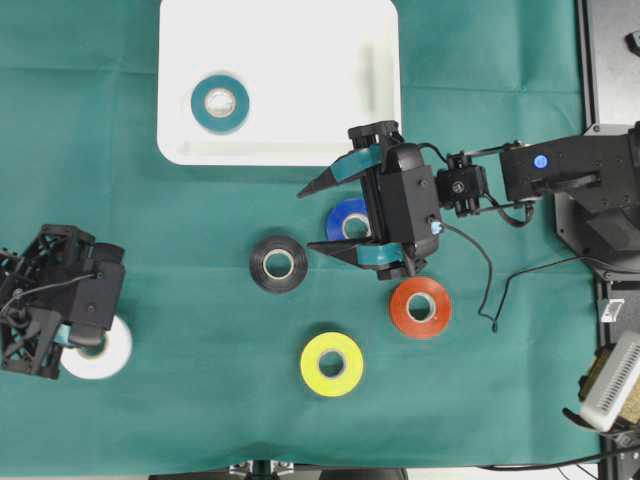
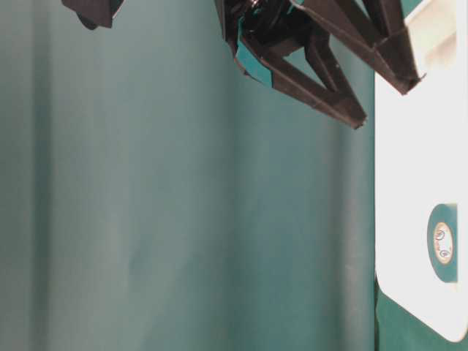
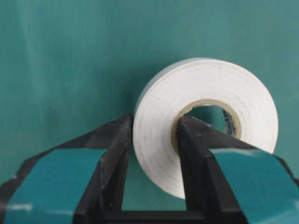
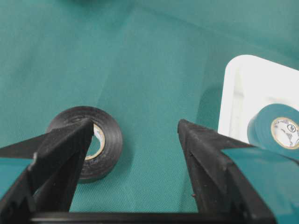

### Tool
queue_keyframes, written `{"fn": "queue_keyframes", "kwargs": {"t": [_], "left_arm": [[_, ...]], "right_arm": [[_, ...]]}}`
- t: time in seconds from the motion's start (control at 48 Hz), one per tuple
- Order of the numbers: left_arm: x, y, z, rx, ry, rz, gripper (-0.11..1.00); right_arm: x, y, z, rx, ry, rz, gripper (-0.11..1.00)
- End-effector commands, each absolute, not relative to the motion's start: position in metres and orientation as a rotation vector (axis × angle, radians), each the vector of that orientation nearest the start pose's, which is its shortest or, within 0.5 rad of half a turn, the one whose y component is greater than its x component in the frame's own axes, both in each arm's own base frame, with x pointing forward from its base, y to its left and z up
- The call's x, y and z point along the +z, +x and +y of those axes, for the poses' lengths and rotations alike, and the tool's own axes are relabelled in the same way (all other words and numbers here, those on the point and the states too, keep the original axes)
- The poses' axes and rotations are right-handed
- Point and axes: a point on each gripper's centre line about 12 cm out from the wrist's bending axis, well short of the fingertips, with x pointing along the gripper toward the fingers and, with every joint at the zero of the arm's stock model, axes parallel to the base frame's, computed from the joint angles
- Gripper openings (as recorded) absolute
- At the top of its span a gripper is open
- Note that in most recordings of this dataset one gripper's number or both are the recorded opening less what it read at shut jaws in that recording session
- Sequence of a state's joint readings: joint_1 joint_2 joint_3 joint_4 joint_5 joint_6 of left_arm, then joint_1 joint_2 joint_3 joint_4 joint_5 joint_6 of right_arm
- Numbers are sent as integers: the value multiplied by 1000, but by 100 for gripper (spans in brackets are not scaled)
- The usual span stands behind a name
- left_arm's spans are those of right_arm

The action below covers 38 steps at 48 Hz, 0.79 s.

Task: Put the tape alternately from left to right into the white case.
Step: 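Lower the left gripper onto the white tape roll and grasp it, then lift the white tape roll and carry it into the tray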

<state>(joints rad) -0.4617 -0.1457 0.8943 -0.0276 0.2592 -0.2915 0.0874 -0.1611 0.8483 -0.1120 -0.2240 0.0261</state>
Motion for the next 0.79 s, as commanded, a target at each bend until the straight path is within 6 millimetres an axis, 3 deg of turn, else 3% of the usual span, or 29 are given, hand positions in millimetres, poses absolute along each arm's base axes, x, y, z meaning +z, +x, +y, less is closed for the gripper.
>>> {"fn": "queue_keyframes", "kwargs": {"t": [0.0, 0.312, 0.521, 0.771], "left_arm": [[150, 277, -141, -288, -74, 977, -3], [160, 289, -140, -271, -81, 978, -3], [163, 300, -114, -196, -116, 962, -3], [174, 314, -65, -62, -188, 912, -3]], "right_arm": [[200, 351, 34, 129, -91, 428, 74], [199, 350, 34, 129, -91, 431, 74], [199, 350, 34, 129, -91, 431, 74], [199, 351, 34, 129, -91, 429, 74]]}}
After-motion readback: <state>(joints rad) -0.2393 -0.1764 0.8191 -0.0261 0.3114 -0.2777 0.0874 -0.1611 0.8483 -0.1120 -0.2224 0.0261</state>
